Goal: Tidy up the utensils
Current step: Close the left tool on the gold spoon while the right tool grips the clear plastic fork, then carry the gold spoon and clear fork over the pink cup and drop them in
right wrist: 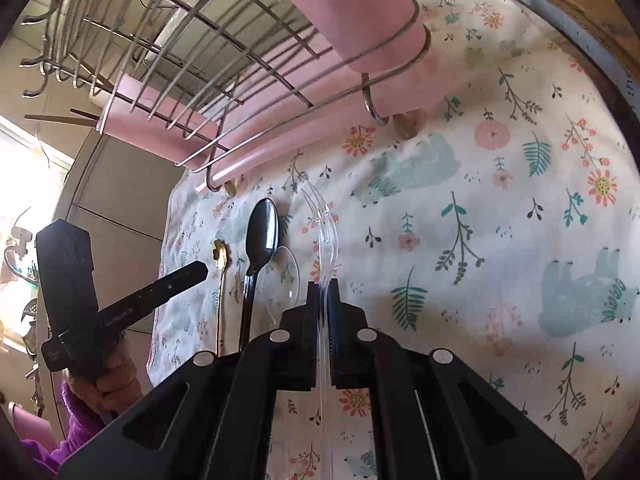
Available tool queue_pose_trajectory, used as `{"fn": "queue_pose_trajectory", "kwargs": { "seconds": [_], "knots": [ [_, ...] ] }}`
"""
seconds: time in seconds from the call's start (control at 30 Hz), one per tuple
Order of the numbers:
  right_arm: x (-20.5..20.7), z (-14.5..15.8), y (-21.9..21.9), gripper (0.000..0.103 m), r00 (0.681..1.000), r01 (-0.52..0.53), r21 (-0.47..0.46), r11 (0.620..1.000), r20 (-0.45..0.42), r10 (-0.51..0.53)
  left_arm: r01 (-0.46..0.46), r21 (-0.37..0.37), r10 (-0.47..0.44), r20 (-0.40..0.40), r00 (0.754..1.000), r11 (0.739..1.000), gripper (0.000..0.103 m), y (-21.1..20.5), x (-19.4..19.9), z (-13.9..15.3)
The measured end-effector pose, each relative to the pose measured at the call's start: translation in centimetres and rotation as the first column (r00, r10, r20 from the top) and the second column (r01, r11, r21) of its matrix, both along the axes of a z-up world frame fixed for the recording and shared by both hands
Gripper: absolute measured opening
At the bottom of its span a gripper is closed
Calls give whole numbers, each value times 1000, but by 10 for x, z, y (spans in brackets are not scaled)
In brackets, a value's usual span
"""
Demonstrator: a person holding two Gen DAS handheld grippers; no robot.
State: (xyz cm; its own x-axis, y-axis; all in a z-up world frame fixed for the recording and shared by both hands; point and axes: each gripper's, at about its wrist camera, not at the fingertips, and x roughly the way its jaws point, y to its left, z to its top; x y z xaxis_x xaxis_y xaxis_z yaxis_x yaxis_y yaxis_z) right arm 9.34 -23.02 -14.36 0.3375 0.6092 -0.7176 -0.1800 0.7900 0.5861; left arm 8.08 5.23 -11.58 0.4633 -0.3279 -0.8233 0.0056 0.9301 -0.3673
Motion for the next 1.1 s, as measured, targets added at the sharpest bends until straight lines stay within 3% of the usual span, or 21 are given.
{"fn": "queue_pose_trajectory", "kwargs": {
  "seconds": [0.17, 0.33, 0.57, 0.77, 1.0, 1.1],
  "knots": [
    [-7, 10, 2, 5, 999, -14, -12, 1000, 31, 15, -18, -93, 4, -151, 988, 996, 2, 13, 16, -12],
    [-7, 13, 2, 5, 999, -21, 6, 1000, 45, 21, 14, -37, -23, -248, 969, 999, 3, 3, 31, -27],
    [-8, 11, -2, 5, 998, -30, 2, 1000, 48, 30, 73, 85, -48, -270, 962, 994, 8, -27, 43, -23],
    [-10, 9, -8, 5, 998, -32, 13, 999, 47, 31, 84, 117, -47, -288, 956, 989, 12, -31, 46, -20],
    [-14, 10, -8, 5, 998, -24, 14, 1000, 57, 23, 159, 305, -97, -210, 973, 939, 5, -65, 39, -22],
    [-19, 18, -10, 5, 996, -17, 18, 1000, 88, 15, 120, 237, -83, -157, 984, 964, 1, -60, 32, -13]
  ]
}}
